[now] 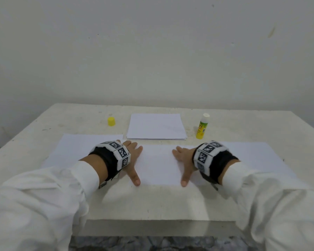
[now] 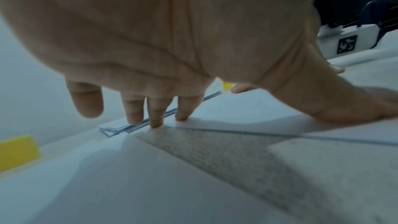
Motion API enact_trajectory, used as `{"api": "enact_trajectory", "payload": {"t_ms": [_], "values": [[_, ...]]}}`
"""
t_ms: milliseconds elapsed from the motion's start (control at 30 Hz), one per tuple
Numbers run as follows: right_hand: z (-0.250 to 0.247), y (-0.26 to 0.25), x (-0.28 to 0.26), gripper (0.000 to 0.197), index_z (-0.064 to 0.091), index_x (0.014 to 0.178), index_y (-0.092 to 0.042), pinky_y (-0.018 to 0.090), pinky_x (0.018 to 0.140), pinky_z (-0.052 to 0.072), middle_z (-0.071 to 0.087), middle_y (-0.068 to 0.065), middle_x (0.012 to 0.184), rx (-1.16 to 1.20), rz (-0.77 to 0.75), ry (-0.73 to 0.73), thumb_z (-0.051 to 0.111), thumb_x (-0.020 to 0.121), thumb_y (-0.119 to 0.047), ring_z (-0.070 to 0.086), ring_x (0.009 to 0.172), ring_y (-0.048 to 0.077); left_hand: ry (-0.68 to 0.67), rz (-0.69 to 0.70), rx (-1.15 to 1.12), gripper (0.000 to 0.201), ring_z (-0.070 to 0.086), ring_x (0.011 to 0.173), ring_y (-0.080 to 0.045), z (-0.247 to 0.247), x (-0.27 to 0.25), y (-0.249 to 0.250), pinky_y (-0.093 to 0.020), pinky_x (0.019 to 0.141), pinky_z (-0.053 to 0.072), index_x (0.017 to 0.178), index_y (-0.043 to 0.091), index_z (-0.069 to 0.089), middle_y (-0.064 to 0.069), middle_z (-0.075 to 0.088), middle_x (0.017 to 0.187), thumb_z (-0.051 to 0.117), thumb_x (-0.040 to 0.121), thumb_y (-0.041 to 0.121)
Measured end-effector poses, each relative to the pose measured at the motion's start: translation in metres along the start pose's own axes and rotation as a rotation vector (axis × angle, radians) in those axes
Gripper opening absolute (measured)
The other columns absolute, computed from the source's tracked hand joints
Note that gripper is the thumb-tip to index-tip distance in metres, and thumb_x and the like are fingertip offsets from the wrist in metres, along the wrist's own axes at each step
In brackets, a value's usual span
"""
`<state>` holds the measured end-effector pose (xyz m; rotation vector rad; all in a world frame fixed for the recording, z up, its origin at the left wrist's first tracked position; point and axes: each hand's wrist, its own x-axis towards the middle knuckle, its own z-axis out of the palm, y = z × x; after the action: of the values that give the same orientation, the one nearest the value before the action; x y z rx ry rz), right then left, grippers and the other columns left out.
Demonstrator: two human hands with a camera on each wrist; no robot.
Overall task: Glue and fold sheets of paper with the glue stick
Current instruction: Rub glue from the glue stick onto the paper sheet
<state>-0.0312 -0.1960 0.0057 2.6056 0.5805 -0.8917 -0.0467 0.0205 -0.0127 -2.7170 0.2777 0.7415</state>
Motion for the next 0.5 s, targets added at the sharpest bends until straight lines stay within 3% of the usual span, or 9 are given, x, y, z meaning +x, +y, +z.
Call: {"api": "enact_trajectory", "payload": {"t_ms": [100,200,267,367,433,500], "values": [[0.01,0.032,-0.022,0.123,-0.015,0.15,-0.014,0.044,0.117,0.007,-0.018,0.006,0.158,0.041,0.053,-0.035,0.075,0.074,-0.048,-0.004,0.147,0.024,-0.007,-0.007,-0.003,0.138,0.005,0.145,-0.028,-0.004,-0.003,0.002,-0.055,0.114,0.016,0.152,0.019,-0.002,-0.006,0.005,0.158,0.069,0.051,0.081],[0.018,0.041,-0.027,0.12,-0.013,0.15,-0.011,0.04,0.117,0.011,-0.016,0.006,0.158,0.083,0.067,-0.014,0.075,0.076,-0.045,-0.001,0.147,0.024,0.002,-0.007,-0.071,0.136,0.018,0.141,-0.028,-0.008,-0.006,0.004,-0.051,0.112,0.024,0.15,0.017,0.005,-0.005,0.018,0.153,0.072,0.049,0.078],[0.019,0.04,-0.027,0.119,-0.009,0.151,-0.01,0.042,0.116,0.015,-0.009,0.007,0.159,0.091,0.073,0.008,0.076,0.074,-0.043,0.005,0.147,0.025,0.022,0.001,-0.178,0.142,0.024,0.138,-0.027,-0.007,-0.004,0.004,-0.048,0.112,0.025,0.15,0.017,0.001,-0.005,0.026,0.15,0.078,0.045,0.074],[0.017,0.037,-0.026,0.117,0.0,0.152,-0.011,0.048,0.115,0.021,0.002,0.007,0.159,0.117,0.084,0.012,0.08,0.072,-0.04,0.012,0.145,0.028,0.052,0.018,-0.363,0.146,0.023,0.141,-0.026,-0.007,-0.008,0.004,-0.04,0.115,0.022,0.151,0.02,-0.013,-0.005,0.024,0.154,0.087,0.05,0.057],[0.018,0.037,-0.028,0.117,-0.002,0.152,-0.014,0.05,0.114,0.022,0.0,0.006,0.159,0.151,0.087,0.004,0.08,0.072,-0.038,0.012,0.145,0.029,0.055,0.03,-0.517,0.137,0.025,0.141,-0.024,-0.01,-0.015,0.004,-0.033,0.115,0.022,0.15,0.024,-0.015,-0.002,0.023,0.156,0.087,0.062,0.04],[0.019,0.036,-0.03,0.116,0.0,0.152,-0.015,0.05,0.113,0.024,0.005,0.008,0.158,0.192,0.082,0.006,0.081,0.071,-0.035,0.016,0.144,0.031,0.077,0.031,-0.659,0.121,0.037,0.134,-0.022,-0.011,-0.023,0.002,-0.029,0.109,0.03,0.151,0.029,-0.009,-0.003,0.032,0.151,0.083,0.071,0.028]]}}
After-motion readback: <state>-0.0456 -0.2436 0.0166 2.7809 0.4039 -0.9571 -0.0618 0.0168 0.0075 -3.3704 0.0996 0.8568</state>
